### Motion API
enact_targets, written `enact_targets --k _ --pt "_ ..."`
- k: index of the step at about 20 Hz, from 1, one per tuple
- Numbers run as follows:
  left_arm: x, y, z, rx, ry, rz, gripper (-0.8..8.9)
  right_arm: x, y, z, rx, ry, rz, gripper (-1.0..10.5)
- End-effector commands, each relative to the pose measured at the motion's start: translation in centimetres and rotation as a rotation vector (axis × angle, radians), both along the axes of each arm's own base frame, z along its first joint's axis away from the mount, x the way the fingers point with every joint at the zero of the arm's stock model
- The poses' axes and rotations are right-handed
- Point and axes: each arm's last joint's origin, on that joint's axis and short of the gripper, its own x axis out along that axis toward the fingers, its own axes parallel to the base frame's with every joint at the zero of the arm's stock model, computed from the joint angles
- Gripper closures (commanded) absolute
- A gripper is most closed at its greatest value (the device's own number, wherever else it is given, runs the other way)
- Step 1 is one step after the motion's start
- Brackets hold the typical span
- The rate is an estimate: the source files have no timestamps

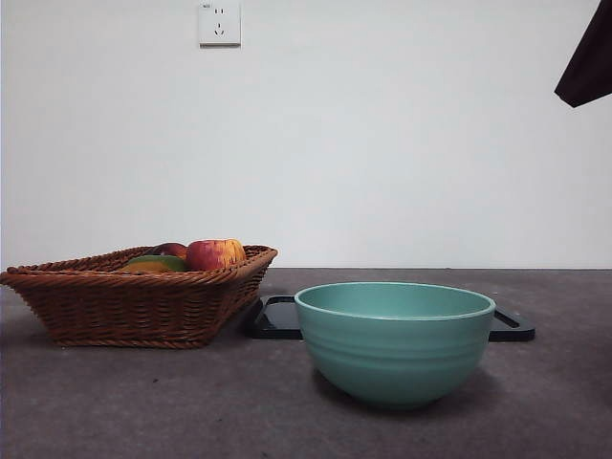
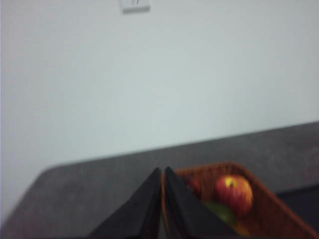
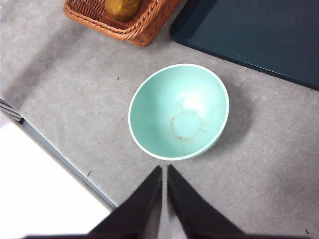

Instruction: Pick up the wifruite, put it on the bowl, pick up the plate, put it on desk

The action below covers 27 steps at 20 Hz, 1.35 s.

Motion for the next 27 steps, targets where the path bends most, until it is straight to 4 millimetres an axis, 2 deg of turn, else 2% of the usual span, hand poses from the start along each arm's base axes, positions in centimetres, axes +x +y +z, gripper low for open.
enact_targets --k 1,5,12,17,27 --pt "0.4 0.1 -2.6 -0.038 0.04 0.01 8.05 0.0 0.2 0.6 0.012 -0.024 0.012 9.4" --pt "0.8 0.2 -6.0 -0.057 0.098 0.049 8.05 0.0 0.2 0.6 0.012 -0.024 0.012 9.4" --pt "1.2 0.2 -9.0 -0.06 0.212 0.055 8.05 0.0 0.2 0.6 0.012 -0.024 0.012 9.4" --pt "1.1 0.2 -9.9 -0.063 0.311 0.057 8.05 0.0 0.2 0.6 0.012 -0.024 0.012 9.4" --pt "1.1 0.2 -9.9 -0.062 0.31 0.056 8.05 0.0 0.2 0.6 0.012 -0.024 0.012 9.4"
